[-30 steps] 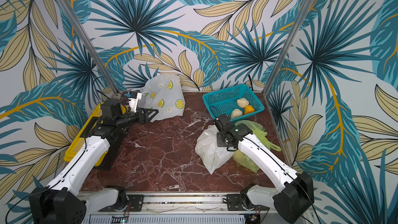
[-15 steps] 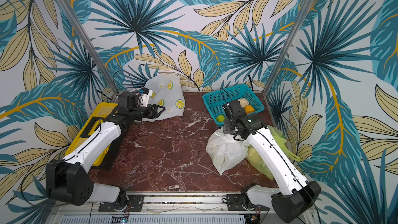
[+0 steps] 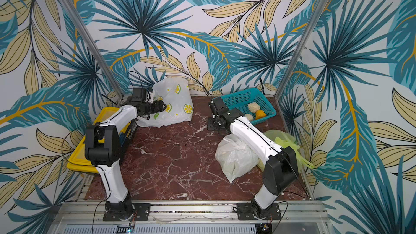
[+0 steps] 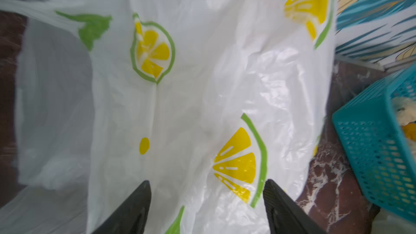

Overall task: Place the pears into plastic bags & tie knots
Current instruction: Pick up the plastic bag at the center of the board.

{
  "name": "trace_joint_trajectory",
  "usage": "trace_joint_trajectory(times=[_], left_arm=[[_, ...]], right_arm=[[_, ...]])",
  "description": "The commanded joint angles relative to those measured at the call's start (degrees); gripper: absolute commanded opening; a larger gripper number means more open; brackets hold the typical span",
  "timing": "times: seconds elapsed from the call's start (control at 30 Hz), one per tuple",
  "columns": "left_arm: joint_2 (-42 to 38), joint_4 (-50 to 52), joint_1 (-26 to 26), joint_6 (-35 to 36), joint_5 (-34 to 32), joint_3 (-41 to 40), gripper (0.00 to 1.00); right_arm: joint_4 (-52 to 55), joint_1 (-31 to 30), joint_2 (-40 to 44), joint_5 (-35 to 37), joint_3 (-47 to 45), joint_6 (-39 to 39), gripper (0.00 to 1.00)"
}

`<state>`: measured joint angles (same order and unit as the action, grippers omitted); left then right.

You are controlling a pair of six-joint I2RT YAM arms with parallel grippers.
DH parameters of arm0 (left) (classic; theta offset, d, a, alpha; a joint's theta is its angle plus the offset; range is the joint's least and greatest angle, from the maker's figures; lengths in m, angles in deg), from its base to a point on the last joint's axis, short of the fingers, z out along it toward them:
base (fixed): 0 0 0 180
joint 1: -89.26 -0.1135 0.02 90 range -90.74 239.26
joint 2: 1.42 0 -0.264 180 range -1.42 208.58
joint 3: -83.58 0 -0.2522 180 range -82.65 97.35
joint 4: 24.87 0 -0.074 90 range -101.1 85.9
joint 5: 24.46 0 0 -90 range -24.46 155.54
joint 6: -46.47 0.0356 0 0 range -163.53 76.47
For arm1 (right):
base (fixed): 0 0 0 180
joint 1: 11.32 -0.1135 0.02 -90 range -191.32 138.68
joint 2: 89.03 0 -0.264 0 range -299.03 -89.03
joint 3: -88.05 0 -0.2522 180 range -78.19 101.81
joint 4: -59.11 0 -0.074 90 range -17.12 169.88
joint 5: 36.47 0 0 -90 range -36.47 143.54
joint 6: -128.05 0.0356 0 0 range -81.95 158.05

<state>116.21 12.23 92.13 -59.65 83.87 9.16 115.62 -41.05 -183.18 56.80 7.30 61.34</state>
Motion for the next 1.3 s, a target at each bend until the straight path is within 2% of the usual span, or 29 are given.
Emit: trace_joint_trajectory(times=[0.0, 0.03, 0.1, 0.13, 0.17, 0.5, 0.57, 0.67, 0.8, 0.97, 1.07, 1.17, 1.27], left_arm=[[2.76, 2.42, 2.59, 2.10, 1.63, 2.26, 0.64], [3.42, 2.44, 2.97, 2.10, 3.07, 2.92, 0.53], [2.94, 2.41, 3.06, 2.06, 4.90, 3.95, 0.20], [1.34, 2.06, 3.14, 3.19, 4.66, 3.78, 0.08], [-0.92, 1.51, 3.45, 5.10, 4.57, 3.34, 0.00], [-23.27, 1.88, 11.14, 23.58, 11.55, -1.48, 0.00], [-26.68, 4.71, 12.44, 25.75, 17.11, -2.33, 0.00], [-30.38, 9.51, 14.11, 28.97, 22.08, -4.68, 0.00], [-34.97, 15.38, 19.59, 37.16, 19.19, -10.77, 0.00], [-38.18, 16.40, 20.30, 37.33, 16.43, -17.66, 0.00], [-38.57, 18.26, 21.13, 40.57, 15.45, -18.13, 0.00], [-37.82, 20.46, 23.80, 45.09, 13.34, -17.22, 0.00], [-37.04, 21.14, 25.21, 47.99, 11.68, -16.75, 0.00]], right_arm=[[-3.39, -0.14, 1.25, -3.44, -0.65, -0.05, 0.52], [-3.99, -0.13, 1.16, -4.00, -0.97, 0.34, 0.52], [-4.50, -0.14, 0.75, -5.18, -0.87, 0.74, 0.52], [-4.38, -0.14, 0.52, -5.62, -0.57, 0.78, 0.52], [-4.26, -0.08, 0.46, -5.82, -0.29, 0.67, 0.52], [-4.49, 0.42, 2.44, -1.25, -0.22, -0.89, 0.52], [-4.23, 1.05, 4.04, -0.11, -0.12, -1.64, 0.53], [-2.85, 3.24, 7.36, 2.26, 0.20, -2.02, 0.55], [-0.45, 6.84, 12.69, 6.78, -0.14, -2.08, 0.58], [4.76, 11.66, 17.63, 12.58, -0.59, -4.45, 0.63], [6.14, 12.98, 18.31, 7.50, 1.09, -8.30, 0.64], [8.50, 12.82, 15.14, -3.57, 6.01, -11.75, 0.69], [9.79, 11.64, 10.83, -10.94, 10.19, -12.61, 0.73]])
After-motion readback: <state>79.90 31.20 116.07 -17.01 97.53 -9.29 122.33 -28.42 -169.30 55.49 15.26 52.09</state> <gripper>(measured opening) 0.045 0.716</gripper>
